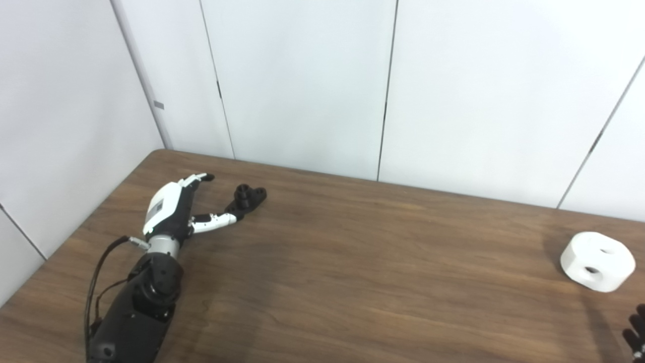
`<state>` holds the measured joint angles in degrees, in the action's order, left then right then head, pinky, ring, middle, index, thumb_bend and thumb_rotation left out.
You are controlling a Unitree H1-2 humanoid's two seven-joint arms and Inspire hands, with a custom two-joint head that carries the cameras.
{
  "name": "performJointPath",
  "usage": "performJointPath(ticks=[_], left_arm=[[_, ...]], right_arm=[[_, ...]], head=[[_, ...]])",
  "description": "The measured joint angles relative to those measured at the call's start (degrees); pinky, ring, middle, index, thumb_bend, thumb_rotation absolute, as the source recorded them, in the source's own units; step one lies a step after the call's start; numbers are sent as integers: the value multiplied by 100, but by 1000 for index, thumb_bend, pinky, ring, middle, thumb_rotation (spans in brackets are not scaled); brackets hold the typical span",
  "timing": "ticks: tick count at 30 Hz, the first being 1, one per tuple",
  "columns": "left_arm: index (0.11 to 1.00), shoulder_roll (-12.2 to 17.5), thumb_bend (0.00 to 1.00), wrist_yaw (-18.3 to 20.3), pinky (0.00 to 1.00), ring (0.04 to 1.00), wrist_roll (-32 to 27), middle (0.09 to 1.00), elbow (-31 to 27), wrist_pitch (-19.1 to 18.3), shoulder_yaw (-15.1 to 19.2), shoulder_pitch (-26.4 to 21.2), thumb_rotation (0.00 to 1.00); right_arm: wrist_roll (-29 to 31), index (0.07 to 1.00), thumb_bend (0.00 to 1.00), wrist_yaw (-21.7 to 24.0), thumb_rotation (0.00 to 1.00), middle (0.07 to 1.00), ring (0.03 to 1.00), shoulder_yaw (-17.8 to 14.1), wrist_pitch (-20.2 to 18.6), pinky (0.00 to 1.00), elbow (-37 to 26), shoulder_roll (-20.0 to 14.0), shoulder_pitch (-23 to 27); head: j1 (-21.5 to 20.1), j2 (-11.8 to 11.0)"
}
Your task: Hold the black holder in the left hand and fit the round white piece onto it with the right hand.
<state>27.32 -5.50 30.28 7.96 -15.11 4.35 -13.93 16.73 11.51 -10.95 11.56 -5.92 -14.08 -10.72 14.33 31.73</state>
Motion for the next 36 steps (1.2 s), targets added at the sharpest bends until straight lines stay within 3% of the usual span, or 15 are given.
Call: performJointPath(ticks=[5, 16, 27, 36], left_arm=[[814, 58, 969, -124, 970, 976, 249, 936, 636, 42, -294, -184, 466], [806, 77, 967, -110, 974, 975, 391, 941, 1202, -52, -662, -484, 475], [809, 53, 936, -288, 975, 973, 369, 933, 1992, -18, -831, -983, 470], [778, 13, 906, -345, 954, 961, 325, 912, 2200, -17, -872, -1159, 425]], right_arm=[[-29, 1000, 614, -29, 983, 993, 1000, 1, -9, 1000, -29, 36, -6], [-56, 1000, 604, -52, 952, 995, 1000, 34, -85, 1000, -142, 121, -69], [-155, 1000, 645, -107, 936, 982, 1000, 42, -199, 1000, -241, 201, -118], [-202, 1000, 676, -179, 902, 973, 1000, 49, -255, 1000, -347, 288, -186]], head=[[-26, 9], [-105, 26], [-158, 53], [-185, 79]])
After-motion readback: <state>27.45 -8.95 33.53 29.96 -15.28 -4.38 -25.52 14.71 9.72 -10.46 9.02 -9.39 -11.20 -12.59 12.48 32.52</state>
